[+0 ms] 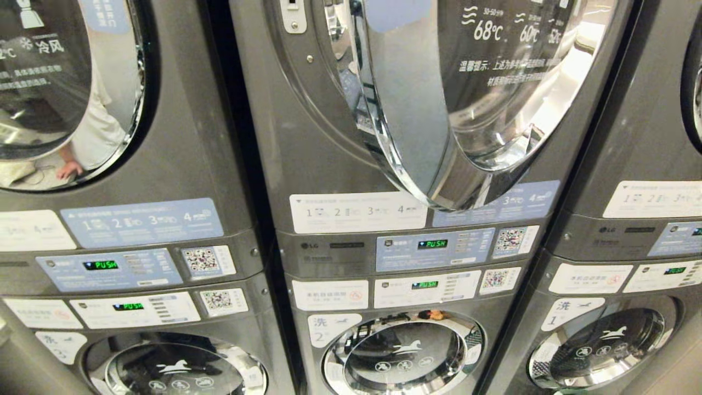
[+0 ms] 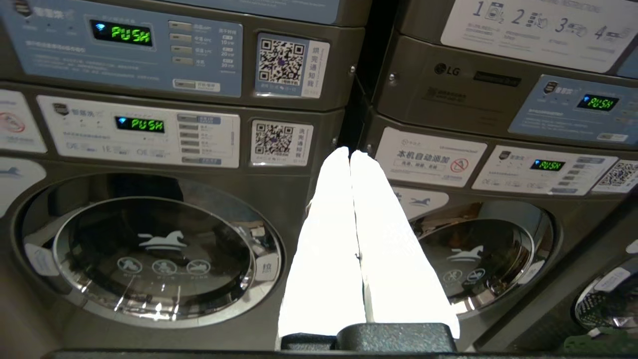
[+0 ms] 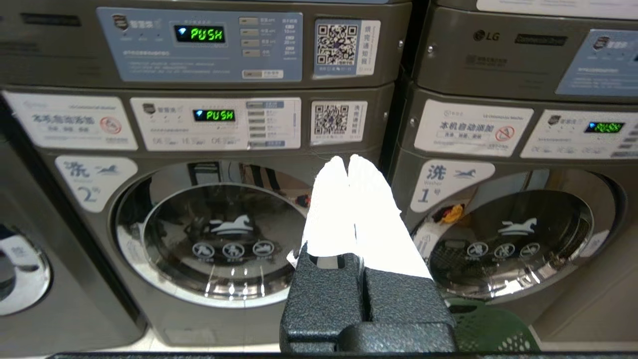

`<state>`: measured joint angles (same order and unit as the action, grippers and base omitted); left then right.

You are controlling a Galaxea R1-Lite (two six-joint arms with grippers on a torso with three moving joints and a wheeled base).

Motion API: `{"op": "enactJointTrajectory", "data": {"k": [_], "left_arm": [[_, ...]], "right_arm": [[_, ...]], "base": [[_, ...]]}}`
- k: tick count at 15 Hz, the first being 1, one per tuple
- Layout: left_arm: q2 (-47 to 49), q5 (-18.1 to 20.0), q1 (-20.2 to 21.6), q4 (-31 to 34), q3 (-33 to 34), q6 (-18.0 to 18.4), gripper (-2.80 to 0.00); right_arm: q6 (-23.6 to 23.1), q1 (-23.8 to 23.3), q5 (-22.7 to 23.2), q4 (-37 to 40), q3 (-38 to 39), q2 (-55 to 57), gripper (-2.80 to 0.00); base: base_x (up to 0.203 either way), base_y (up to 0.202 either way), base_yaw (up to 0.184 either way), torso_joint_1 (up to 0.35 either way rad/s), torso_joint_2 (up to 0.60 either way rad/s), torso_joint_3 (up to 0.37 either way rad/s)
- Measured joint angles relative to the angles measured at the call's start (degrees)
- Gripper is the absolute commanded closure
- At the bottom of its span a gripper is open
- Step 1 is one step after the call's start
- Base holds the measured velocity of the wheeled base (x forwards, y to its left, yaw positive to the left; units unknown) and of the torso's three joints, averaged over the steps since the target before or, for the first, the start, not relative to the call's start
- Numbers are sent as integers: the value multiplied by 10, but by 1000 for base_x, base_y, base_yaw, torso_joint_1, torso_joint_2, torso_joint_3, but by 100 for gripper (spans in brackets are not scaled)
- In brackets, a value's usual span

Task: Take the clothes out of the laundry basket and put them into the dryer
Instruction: Open the dryer

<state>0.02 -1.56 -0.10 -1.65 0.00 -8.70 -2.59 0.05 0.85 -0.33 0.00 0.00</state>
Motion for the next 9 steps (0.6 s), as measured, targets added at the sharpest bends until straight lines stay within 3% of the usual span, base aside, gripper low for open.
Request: {"op": "enactJointTrajectory", "data": {"k": [2,9], "left_arm": [[0,-1,0,0,0,1,0],[0,0,0,0,0,3,0]], "right_arm": [[1,0,0,0,0,0,0],[8,0,0,-1,0,0,0]], "base": [[-121,0,3,4,-7,3],[0,0,0,4,0,-2]]}}
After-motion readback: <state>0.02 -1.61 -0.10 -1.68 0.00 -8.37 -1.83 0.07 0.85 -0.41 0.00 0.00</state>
